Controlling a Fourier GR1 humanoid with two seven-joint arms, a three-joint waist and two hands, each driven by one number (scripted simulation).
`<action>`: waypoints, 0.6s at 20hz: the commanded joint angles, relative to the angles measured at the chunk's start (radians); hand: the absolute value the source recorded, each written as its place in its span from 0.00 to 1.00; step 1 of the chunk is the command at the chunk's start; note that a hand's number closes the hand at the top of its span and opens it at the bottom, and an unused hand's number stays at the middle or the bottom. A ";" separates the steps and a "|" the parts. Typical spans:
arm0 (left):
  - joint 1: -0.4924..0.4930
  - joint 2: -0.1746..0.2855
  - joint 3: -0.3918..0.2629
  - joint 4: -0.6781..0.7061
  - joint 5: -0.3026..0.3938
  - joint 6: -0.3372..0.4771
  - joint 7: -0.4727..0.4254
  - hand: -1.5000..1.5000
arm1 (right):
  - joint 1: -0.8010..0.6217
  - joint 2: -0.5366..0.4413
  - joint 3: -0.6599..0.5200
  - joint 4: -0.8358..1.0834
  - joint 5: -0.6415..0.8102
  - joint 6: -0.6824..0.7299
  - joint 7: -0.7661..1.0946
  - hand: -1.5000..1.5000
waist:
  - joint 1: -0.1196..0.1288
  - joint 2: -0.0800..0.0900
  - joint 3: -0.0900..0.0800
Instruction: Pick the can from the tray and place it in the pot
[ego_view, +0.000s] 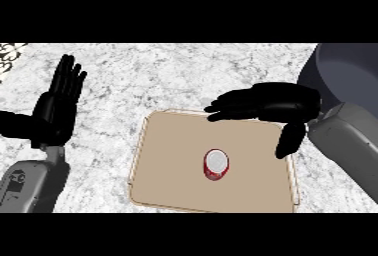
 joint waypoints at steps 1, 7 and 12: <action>-0.002 -0.023 -0.005 0.009 -0.024 0.003 -0.018 0.50 | 0.000 0.079 0.028 0.042 0.084 0.046 0.039 0.00 | 0.000 0.000 0.000; 0.050 0.014 0.047 -0.055 0.009 -0.047 0.031 0.50 | 0.093 0.084 0.014 -0.060 0.127 0.117 0.060 0.00 | -0.006 -0.003 0.000; -0.032 -0.001 0.077 0.043 0.007 -0.065 0.010 0.50 | 0.097 0.182 0.020 0.008 0.222 0.046 0.006 0.00 | -0.009 0.000 0.000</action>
